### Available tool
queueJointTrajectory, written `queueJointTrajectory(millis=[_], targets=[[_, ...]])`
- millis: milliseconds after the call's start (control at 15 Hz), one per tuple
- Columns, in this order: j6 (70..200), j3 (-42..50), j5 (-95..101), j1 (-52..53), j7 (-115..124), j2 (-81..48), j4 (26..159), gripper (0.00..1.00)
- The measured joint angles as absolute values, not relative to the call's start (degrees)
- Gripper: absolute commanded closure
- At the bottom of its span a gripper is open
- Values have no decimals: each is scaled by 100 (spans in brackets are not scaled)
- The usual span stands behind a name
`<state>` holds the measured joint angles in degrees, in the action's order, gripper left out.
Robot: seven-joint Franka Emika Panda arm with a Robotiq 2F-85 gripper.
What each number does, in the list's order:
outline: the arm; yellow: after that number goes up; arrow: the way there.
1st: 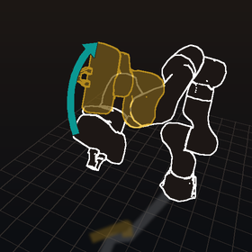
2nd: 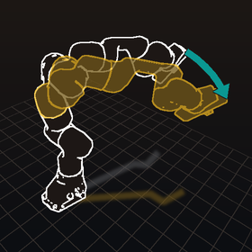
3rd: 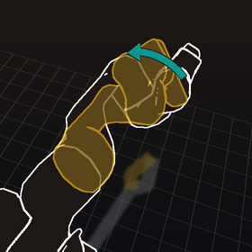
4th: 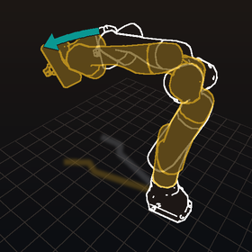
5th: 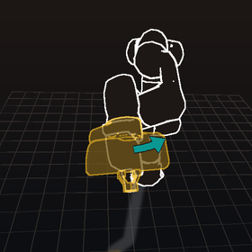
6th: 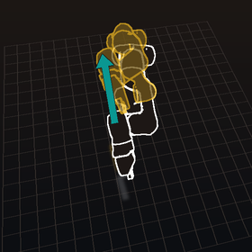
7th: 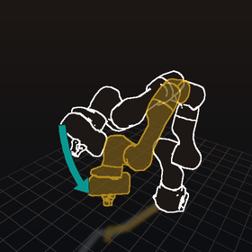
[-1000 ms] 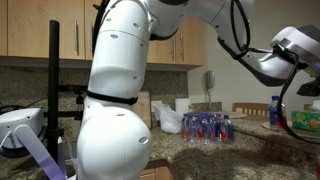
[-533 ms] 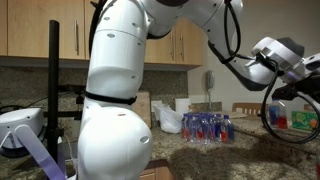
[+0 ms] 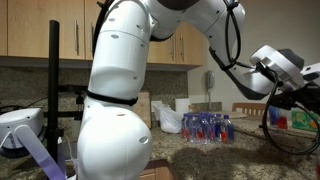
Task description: Put three bottles of water a step above
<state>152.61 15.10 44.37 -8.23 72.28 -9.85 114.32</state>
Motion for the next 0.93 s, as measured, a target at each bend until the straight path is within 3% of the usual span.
queueJointTrajectory(millis=[533,933], targets=[[16113,1448,2861,-1233,5191,-1040,11869,0],[16288,862,1061,-1961,2820,-829,12247,0]])
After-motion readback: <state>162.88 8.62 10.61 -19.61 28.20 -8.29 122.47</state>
